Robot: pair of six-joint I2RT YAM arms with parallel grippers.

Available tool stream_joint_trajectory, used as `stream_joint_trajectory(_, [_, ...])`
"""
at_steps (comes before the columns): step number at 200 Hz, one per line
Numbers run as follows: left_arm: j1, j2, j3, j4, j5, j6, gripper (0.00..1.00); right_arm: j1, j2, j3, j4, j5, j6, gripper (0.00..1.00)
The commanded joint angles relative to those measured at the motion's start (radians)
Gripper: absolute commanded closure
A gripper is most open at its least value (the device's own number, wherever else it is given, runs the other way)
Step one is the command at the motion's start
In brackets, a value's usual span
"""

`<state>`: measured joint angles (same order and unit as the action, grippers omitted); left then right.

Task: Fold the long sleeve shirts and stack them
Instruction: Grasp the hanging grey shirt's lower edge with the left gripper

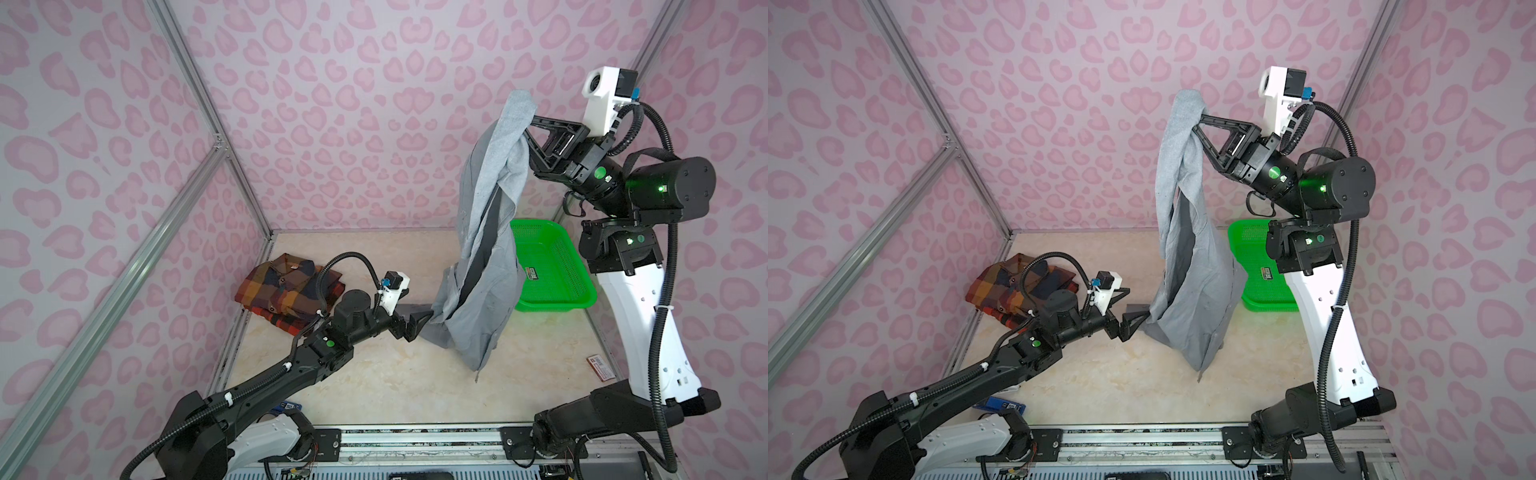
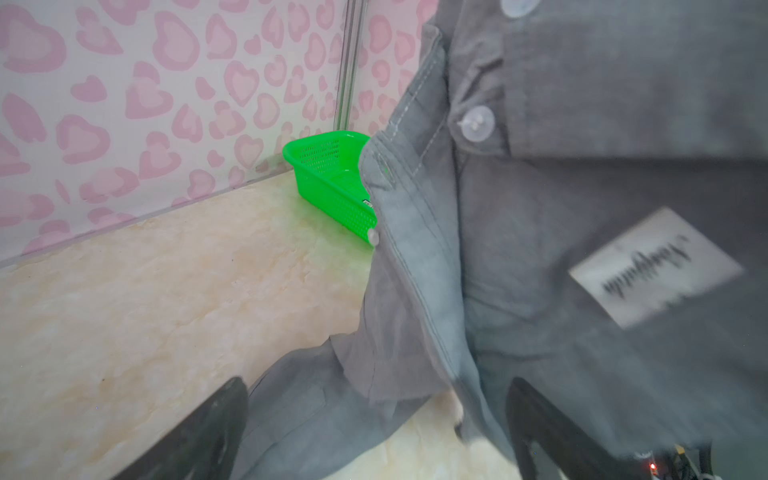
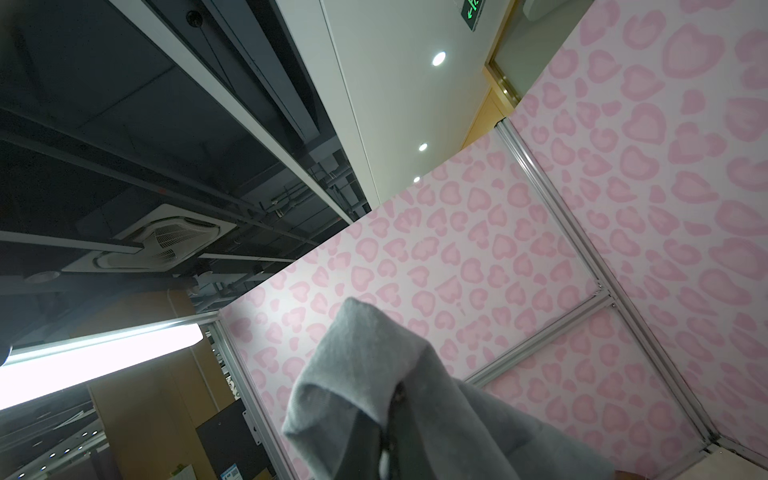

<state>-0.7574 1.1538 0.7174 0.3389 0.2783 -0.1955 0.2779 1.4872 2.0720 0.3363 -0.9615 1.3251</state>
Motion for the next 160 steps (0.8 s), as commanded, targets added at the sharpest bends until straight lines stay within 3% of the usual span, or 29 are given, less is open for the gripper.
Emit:
stream_joint_trajectory(1, [0.000, 0.001, -0.004, 0.130, 0.088, -0.091, 0.03, 0.002, -0.008, -0.013, 0.044, -0.016, 0.006, 1.00])
stream_joint_trajectory(52, [-0.007, -0.239, -0.135, 0.109, 0.130, -0.196, 0.01, -0.002, -0.030, -0.057, -0.017, -0.004, -0.057, 1.00])
stream_joint_trajectory(94, [-0.084, -0.487, -0.161, -0.191, -0.024, 0.081, 0.00, -0.004, -0.029, -0.091, -0.049, 0.015, -0.084, 1.00])
stream_joint_trajectory(120, [-0.092, -0.484, -0.101, -0.256, -0.018, 0.120, 0.00, -0.005, -0.031, -0.102, -0.069, 0.020, -0.100, 1.00])
stream_joint_trajectory(160, [-0.126, -0.355, -0.015, -0.175, -0.050, 0.106, 0.02, 0.004, -0.047, -0.104, -0.141, 0.035, -0.161, 1.00])
